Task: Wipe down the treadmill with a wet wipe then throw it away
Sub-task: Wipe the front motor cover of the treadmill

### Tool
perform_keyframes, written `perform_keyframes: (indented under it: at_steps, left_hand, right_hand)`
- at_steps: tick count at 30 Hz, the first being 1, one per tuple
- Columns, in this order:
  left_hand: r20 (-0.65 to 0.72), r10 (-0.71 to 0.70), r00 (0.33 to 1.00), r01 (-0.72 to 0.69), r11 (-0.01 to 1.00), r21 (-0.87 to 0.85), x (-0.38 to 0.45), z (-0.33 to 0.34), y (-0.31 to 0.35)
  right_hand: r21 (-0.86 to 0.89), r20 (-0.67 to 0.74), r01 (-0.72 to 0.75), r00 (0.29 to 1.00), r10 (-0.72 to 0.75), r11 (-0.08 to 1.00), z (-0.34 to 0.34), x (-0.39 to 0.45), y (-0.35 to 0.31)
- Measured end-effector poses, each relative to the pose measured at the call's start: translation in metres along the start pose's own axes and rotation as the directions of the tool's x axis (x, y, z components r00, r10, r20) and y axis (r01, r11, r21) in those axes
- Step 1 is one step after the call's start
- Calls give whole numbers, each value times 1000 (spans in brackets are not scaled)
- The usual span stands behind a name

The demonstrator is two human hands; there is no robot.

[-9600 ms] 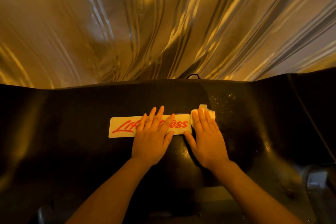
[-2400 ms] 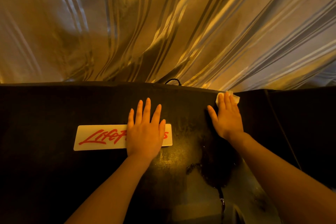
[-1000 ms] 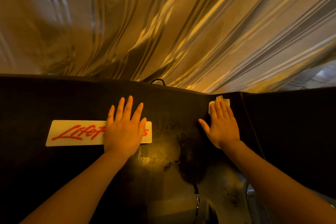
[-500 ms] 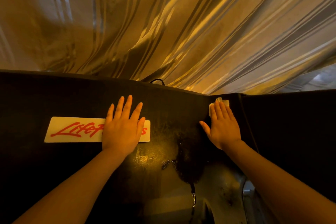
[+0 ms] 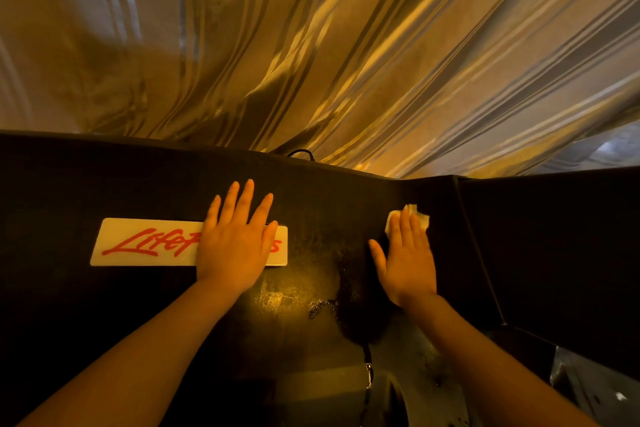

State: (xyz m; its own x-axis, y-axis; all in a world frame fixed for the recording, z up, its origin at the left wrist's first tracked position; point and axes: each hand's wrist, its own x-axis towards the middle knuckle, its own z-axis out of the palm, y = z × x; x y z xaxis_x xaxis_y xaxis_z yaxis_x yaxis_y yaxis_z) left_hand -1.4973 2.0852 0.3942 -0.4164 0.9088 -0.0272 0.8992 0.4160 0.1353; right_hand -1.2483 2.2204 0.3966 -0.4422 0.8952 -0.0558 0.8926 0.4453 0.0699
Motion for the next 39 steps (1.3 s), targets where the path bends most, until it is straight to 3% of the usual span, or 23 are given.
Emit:
perform_keyframes:
  at_steps: [3, 9, 18, 23, 28, 35, 39]
  left_hand:
    - [0, 5, 1000, -5, 1000, 0, 0, -2, 0]
    - [23, 23, 999, -23, 1000, 21, 0, -1, -2]
    - [86, 158, 984, -162, 986, 48, -9, -10, -20]
    - [35, 150, 988, -151, 988, 42, -19, -4, -20]
    - [19, 161, 987, -162, 986, 35, -20, -3, -22]
    - [23, 164, 986, -164, 986, -7, -21, -3, -23]
    - [-7, 182, 983, -182, 983, -13, -22, 0, -27]
  right_hand:
    - [169, -29, -19, 999, 25, 985, 8, -13, -19]
    - [339, -49, -25, 998, 44, 941, 13, -24, -47]
    - [396, -19, 119, 992, -121, 910, 2, -35, -100]
    - [422, -54, 237, 970, -236, 875, 3, -48, -137]
    - [400, -60, 246, 968, -243, 883, 4, -52, -147]
    - [372, -19, 101, 995, -101, 923, 3, -49, -116]
    - [432, -38, -33, 998, 55, 901, 6, -45, -77]
